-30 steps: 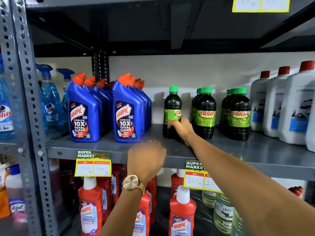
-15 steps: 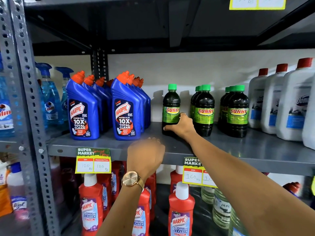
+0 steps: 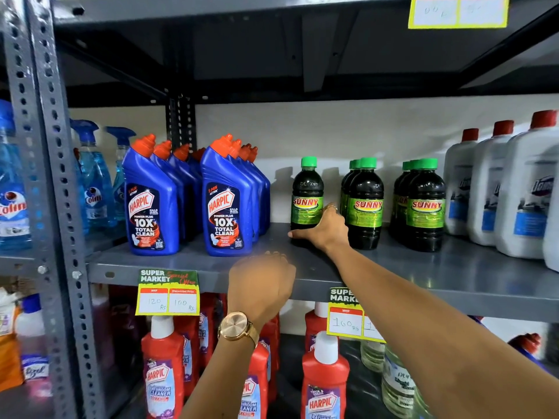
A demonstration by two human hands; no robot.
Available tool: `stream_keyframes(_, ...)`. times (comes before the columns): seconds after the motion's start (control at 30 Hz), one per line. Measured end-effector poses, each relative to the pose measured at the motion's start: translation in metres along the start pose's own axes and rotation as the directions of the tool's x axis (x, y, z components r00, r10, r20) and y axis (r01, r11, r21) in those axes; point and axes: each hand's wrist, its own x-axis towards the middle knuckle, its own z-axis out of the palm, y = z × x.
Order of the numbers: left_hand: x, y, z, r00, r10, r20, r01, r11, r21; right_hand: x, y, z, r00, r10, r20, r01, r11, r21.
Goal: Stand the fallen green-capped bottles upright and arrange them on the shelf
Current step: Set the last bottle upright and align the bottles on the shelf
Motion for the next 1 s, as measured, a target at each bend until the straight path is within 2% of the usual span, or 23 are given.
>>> stream_keyframes(0.23,0.0,0.0,-0.001,1.0,-0.001,0.029,0.001,1.0,-0.012,-0.004,-0.003,-0.003,0.998,0.02,0.054,-0.021,1.0,0.018)
stream_keyframes(0.37,0.001,0.001,-0.008,0.998,0.011,0.055,-0.009,1.0,-0.029,-0.006,0.001,-0.019,0.985,0.097,0.144,-0.106,0.993,0.057)
stream_keyframes(0.47,0.007,0.004,-0.014,0.987,-0.067,0.144,0.064,0.998,0.024,-0.008,0.009,-0.039,0.945,0.111,0.306,-0.164,0.974,0.155)
stream_keyframes(0.53,0.023,0.009,-0.02,0.959,-0.097,0.267,0.074,0.993,0.096,-0.011,0.018,-0.055,0.941,0.083,0.327,-0.157,0.966,0.207)
stream_keyframes(0.57,0.032,0.012,-0.021,0.945,-0.087,0.314,0.049,0.991,0.125,-0.013,0.024,-0.063,0.947,0.07,0.313,-0.148,0.962,0.23)
stream_keyframes(0.63,0.052,0.018,-0.02,0.912,-0.091,0.399,0.042,0.991,0.13,-0.016,0.034,-0.08,0.981,0.063,0.181,-0.107,0.964,0.244)
stream_keyframes(0.7,0.072,0.02,-0.007,0.867,-0.123,0.483,0.134,0.991,0.012,-0.014,0.044,-0.093,0.996,0.091,0.011,-0.091,0.967,0.238)
stream_keyframes(0.77,0.087,0.017,0.014,0.765,-0.171,0.621,0.36,0.912,-0.194,-0.007,0.048,-0.099,0.989,0.143,-0.036,-0.133,0.97,0.205)
stream_keyframes(0.83,0.099,0.012,0.037,0.676,-0.221,0.703,0.608,0.707,-0.362,-0.001,0.049,-0.099,0.976,0.216,0.009,-0.216,0.971,0.107)
stream_keyframes(0.87,0.104,0.01,0.045,0.641,-0.244,0.728,0.688,0.604,-0.403,0.001,0.049,-0.096,0.969,0.244,0.05,-0.246,0.968,0.049)
stream_keyframes(0.9,0.108,0.008,0.051,0.612,-0.255,0.749,0.734,0.535,-0.418,0.003,0.049,-0.093,0.963,0.252,0.091,-0.255,0.967,0.024)
stream_keyframes(0.93,0.11,0.006,0.057,0.594,-0.254,0.764,0.753,0.51,-0.416,0.005,0.05,-0.089,0.963,0.244,0.114,-0.249,0.968,0.032)
stream_keyframes(1.0,0.113,0.004,0.066,0.597,-0.234,0.768,0.741,0.526,-0.416,0.008,0.05,-0.084,0.968,0.227,0.105,-0.233,0.971,0.051)
